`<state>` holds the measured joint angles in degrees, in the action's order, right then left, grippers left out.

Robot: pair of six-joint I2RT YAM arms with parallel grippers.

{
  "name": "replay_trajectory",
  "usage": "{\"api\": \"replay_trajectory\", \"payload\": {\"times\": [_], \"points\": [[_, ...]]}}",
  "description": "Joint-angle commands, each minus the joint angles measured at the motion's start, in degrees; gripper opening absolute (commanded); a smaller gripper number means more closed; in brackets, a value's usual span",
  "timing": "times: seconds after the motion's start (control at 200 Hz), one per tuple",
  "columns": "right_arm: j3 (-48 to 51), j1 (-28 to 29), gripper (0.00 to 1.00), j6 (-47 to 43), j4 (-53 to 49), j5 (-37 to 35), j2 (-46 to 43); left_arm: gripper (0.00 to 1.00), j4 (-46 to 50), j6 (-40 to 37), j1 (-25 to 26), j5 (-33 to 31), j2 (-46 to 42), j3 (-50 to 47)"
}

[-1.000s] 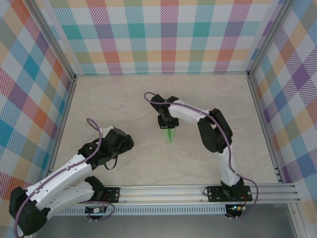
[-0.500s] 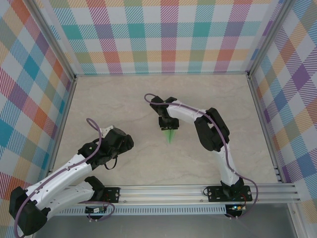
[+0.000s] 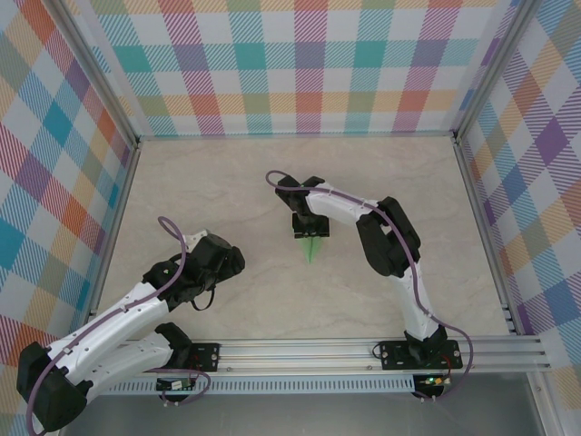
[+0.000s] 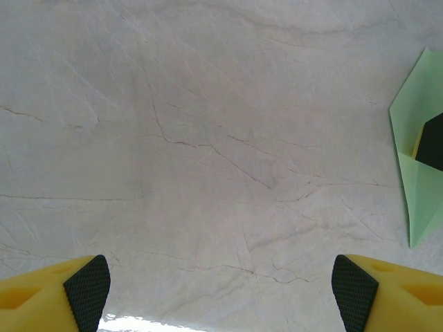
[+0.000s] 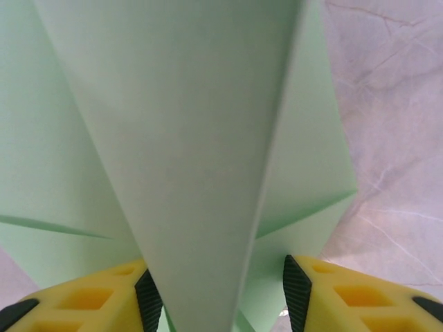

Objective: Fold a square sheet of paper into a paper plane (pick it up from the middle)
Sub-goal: Reset both arms

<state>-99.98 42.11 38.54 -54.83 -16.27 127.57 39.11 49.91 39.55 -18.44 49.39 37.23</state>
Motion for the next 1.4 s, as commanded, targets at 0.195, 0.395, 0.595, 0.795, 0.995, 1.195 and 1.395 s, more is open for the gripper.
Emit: {"api": "replay_trajectory", "payload": {"times": [0.195, 0.395, 0.595, 0.795, 0.995, 1.195, 1.395], "points": [[-2.5, 0.8, 0.59, -3.8, -3.3, 0.7, -2.2, 0.86, 0.9, 0.3, -0.7, 1.3, -0.6, -0.2], [-3.1, 0.8, 0.69, -4.6, -3.9, 0.8, -6.7, 0.86, 0.2, 0.1, -0.8, 1.7, 0.2, 0.1], [-2.1, 0.9, 0.73, -4.6, -4.2, -0.2, -12.6, 0.86, 0.3, -0.7, -0.7, 1.8, 1.2, 0.7], [8.2, 0.7, 0.78, -3.5, -0.2, -13.5, -28.8, 0.86, 0.5, -3.1, -0.8, -1.2, 1.1, 1.0], [32.5, -5.2, 0.79, -7.1, 14.4, -30.9, -50.3, 0.96, 1.5, -9.2, -2.3, -12.0, 2.6, 2.1], [56.7, -18.4, 0.85, -25.3, 38.6, -28.9, -62.3, 1.00, -6.1, -21.2, -11.3, -20.7, 7.6, 2.7], [67.5, -27.4, 0.85, -33.2, 59.8, -15.2, -56.3, 1.00, -24.8, -33.4, -21.6, -21.2, 15.5, -0.8]]}}
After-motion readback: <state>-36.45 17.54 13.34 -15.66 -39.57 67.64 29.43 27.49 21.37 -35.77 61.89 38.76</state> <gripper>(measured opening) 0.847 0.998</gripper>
